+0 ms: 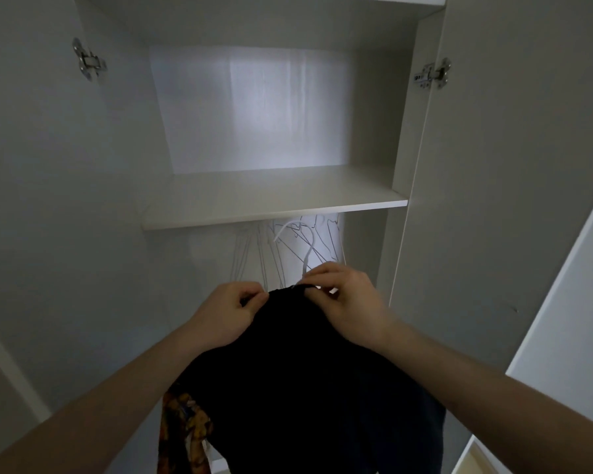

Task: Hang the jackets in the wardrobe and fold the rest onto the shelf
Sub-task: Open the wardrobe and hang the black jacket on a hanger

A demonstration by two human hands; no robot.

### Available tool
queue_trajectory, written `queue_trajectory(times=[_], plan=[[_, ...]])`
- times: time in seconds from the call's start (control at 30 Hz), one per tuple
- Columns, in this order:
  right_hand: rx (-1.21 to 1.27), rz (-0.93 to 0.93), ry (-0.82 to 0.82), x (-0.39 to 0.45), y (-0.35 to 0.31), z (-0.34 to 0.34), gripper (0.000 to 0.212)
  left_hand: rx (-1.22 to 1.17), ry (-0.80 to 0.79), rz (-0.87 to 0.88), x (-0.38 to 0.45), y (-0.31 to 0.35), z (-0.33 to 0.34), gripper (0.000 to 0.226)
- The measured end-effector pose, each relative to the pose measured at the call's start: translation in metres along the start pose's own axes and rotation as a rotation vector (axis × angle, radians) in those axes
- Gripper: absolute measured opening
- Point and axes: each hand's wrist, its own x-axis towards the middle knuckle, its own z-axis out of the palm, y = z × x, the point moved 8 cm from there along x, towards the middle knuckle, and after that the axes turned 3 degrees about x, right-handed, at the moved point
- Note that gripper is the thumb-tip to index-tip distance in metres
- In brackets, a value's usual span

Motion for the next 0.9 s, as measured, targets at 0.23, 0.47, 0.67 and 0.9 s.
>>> queue_trajectory(times=[0.23, 0.47, 0.67, 0.9], plan=[[-0.206, 0.199, 0.009, -0.02, 0.05, -0.054, 0.022, -0.366, 0.065, 0.013, -0.008, -0.01, -0.01, 0.043], [-0.163, 0.345, -0.193, -0.051, 0.094, -0.037, 0.042, -0.235, 0.03, 0.004, 0.018, -0.005, 0.018, 0.049], [0.009, 0.515, -0.161, -0.067, 0.123, -0.025, 0.044, -0.169, -0.133, 0.046, 0.054, 0.028, 0.087, 0.034], [0.14, 0.863, 0.026, -0.103, 0.19, -0.049, 0.029, 0.124, -0.309, 0.112, 0.101, 0.029, 0.139, 0.026]])
